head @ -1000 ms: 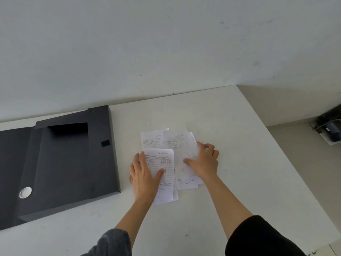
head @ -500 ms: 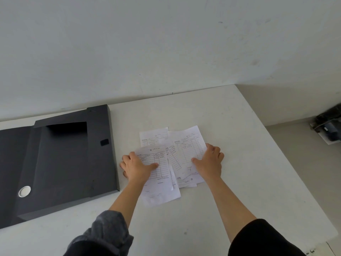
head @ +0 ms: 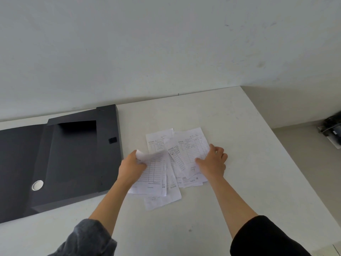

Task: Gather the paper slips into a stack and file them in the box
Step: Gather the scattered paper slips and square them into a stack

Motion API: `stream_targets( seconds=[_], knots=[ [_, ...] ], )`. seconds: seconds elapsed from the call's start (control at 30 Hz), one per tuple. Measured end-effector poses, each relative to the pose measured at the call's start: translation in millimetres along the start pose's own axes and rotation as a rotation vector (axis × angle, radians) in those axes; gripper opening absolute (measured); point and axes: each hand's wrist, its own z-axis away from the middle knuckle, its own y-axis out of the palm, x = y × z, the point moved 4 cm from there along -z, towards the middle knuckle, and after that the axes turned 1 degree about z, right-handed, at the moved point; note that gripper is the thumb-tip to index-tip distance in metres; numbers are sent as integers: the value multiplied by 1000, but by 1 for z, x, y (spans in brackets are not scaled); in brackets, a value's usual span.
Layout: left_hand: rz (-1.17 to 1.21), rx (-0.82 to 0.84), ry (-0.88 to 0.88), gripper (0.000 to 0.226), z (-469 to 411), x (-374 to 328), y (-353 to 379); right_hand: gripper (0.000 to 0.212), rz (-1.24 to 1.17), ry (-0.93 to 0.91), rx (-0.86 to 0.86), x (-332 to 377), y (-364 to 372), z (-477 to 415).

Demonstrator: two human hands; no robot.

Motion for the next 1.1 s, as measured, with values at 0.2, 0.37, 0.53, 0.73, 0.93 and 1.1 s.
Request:
stream_targets(
  seconds=[0.2, 0.37, 0.53, 0.73, 0.93, 1.1],
  knots=[
    [336, 63, -24, 31, -10, -10, -11, 67, -53, -10, 15, 1, -1, -1],
    [334, 22, -5, 42, -26, -30, 25, 45, -172, -56, 25, 2, 2, -3],
    [227, -127, 32, 44, -30, -39, 56, 45, -225, -75, 57, 4, 0, -1],
    [-59, -465, 130, 69, -21, -25, 56, 70, -36, -76, 45, 21, 14, 11],
    [-48, -312, 80, 66, -16, -16, 68, 64, -9, -120, 28, 43, 28, 16],
    [199, -235, 78, 64, -18, -31, 69, 56, -59, -164, 78, 58, 33, 15]
  ],
)
